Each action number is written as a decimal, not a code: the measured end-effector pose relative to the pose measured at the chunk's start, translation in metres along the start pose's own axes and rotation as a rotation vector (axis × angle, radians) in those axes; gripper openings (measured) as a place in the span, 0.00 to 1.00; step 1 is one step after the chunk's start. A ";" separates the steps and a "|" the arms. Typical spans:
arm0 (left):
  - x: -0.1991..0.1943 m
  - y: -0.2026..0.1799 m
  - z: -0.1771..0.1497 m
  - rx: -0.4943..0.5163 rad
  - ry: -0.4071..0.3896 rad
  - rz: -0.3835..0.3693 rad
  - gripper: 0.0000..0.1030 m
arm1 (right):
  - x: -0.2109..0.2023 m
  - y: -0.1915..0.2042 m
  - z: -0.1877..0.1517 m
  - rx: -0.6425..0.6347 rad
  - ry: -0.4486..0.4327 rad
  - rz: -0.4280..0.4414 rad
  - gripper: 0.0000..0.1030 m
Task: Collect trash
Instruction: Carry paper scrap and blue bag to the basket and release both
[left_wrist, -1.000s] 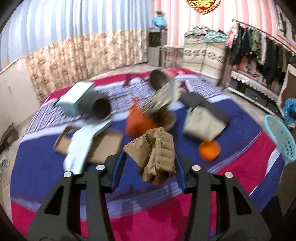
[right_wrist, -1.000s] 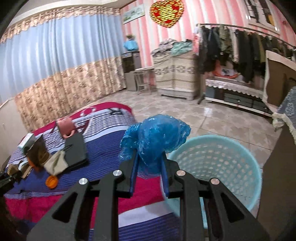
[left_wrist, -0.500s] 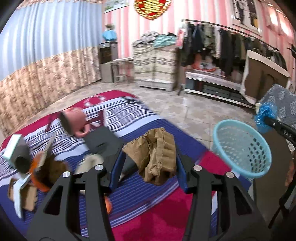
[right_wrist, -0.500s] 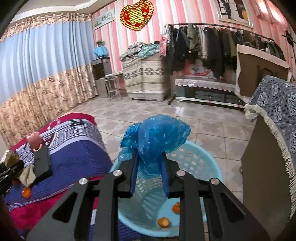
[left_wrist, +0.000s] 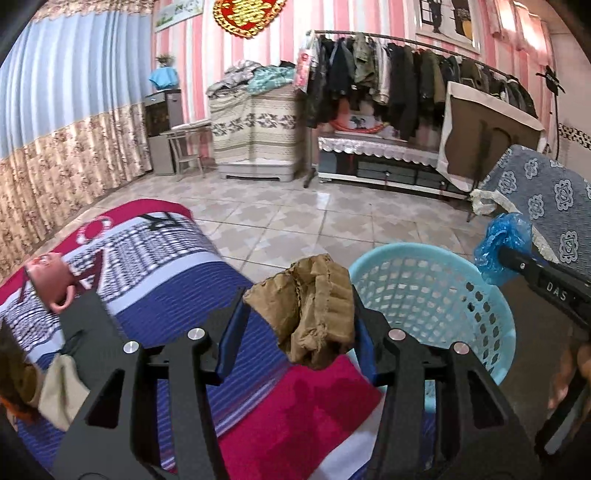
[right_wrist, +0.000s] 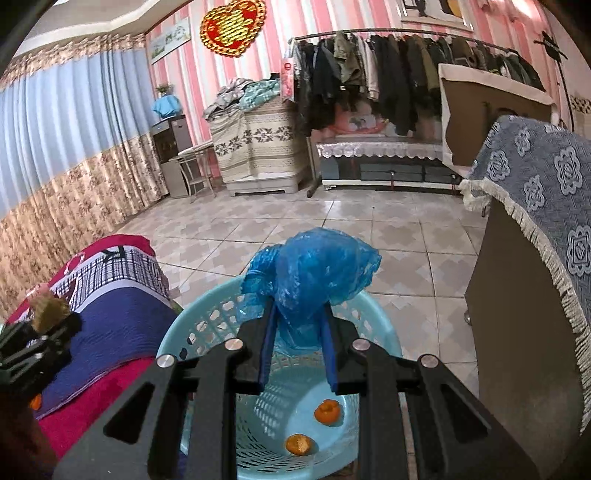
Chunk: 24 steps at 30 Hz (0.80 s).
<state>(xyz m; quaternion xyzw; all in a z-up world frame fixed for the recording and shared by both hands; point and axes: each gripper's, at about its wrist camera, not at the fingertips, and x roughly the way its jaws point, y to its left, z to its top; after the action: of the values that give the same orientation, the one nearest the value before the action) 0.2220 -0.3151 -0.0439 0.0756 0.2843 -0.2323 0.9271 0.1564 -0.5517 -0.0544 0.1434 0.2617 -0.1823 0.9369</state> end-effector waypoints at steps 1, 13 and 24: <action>0.004 -0.004 0.001 0.007 0.005 -0.009 0.49 | 0.001 -0.002 0.000 0.004 0.002 -0.008 0.22; 0.046 -0.051 0.011 0.068 0.040 -0.068 0.50 | 0.026 -0.016 -0.011 0.068 0.086 -0.062 0.22; 0.051 -0.058 0.025 0.083 -0.012 -0.018 0.87 | 0.029 -0.015 -0.010 0.058 0.094 -0.067 0.22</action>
<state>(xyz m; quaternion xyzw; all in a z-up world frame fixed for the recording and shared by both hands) 0.2436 -0.3928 -0.0527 0.1099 0.2695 -0.2528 0.9227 0.1696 -0.5690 -0.0808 0.1698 0.3049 -0.2143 0.9123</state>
